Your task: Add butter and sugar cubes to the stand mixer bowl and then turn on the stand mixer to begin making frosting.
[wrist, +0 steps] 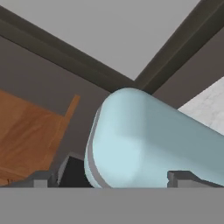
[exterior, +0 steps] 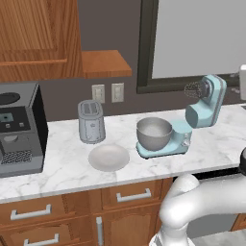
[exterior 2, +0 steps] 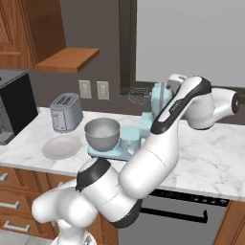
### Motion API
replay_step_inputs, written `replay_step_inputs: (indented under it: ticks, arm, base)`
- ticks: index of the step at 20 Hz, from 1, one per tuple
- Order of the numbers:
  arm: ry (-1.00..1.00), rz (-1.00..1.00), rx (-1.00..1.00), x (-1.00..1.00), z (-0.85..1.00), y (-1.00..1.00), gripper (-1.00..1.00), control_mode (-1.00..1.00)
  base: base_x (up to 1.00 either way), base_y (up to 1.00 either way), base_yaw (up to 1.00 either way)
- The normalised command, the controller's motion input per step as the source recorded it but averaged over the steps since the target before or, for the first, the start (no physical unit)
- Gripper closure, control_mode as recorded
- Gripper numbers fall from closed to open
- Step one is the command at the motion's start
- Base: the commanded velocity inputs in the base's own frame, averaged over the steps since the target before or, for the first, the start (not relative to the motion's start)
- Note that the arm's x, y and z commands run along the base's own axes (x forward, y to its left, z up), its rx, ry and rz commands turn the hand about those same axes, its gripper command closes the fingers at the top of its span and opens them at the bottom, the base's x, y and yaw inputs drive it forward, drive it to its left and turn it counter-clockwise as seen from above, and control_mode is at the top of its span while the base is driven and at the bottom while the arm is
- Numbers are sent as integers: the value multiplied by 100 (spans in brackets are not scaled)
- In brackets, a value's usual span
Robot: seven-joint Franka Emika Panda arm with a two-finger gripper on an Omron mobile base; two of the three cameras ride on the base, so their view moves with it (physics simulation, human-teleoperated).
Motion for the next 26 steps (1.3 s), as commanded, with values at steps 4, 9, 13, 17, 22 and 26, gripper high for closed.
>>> replay_step_inputs:
  ticks: [4,9,13,17,22,26]
  arm:
    - [0,-2,0,12,-18,25,-100,-100]
    - [0,-2,0,16,-6,33,-100,-100]
    - [0,-1,0,18,-3,43,-100,-100]
    - [0,-1,0,15,-4,50,-100,-100]
    - [1,0,-4,7,-23,80,-100,-100]
    - [3,0,-11,0,-39,100,-100,-100]
  base:
    - [0,0,0]
    - [0,0,0]
    - [0,0,0]
    - [0,0,0]
    - [0,0,0]
    - [0,0,0]
